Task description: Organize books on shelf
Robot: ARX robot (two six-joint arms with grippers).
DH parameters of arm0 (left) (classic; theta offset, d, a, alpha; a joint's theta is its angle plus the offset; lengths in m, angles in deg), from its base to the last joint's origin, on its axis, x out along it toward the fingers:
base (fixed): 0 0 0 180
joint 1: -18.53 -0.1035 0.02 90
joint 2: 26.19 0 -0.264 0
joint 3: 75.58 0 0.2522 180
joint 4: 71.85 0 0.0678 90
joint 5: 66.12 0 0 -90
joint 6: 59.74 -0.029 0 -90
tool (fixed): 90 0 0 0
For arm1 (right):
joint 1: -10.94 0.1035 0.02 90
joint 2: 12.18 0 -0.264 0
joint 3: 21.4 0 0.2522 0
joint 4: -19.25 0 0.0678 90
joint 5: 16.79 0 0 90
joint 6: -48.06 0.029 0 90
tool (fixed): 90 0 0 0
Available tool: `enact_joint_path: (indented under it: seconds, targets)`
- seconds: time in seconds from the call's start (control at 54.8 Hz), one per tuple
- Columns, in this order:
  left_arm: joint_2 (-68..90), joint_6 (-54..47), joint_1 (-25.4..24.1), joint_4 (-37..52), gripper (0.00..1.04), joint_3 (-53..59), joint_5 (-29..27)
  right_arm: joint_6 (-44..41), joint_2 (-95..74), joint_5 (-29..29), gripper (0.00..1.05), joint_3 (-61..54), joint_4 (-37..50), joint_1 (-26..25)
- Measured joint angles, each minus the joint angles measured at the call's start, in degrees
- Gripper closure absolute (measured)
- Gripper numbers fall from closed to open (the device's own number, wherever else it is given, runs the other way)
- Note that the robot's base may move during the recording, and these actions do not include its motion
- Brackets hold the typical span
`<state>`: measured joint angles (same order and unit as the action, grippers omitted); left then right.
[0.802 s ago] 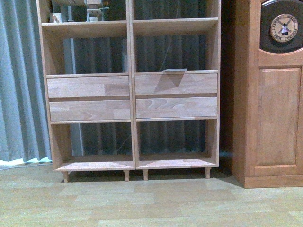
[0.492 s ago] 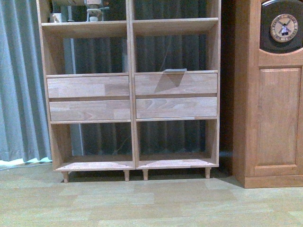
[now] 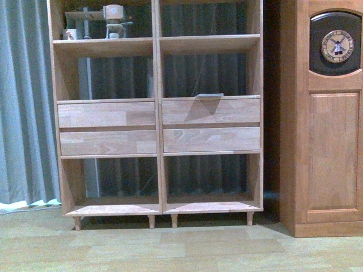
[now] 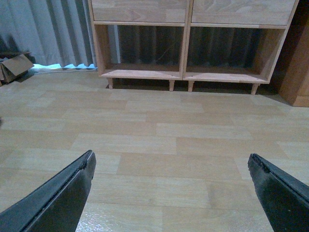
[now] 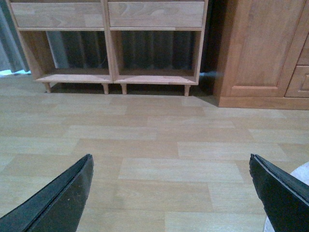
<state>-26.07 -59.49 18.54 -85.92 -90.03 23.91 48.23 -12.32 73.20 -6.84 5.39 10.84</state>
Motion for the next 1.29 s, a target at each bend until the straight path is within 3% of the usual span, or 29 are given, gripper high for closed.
enact_joint_path:
  seconds: [1.295]
  targets:
    - [0.00, -0.02, 0.00, 0.00, 0.07, 0.00, 0.00, 0.00, 0.00, 0.04, 0.07, 0.00, 0.00, 0.00]
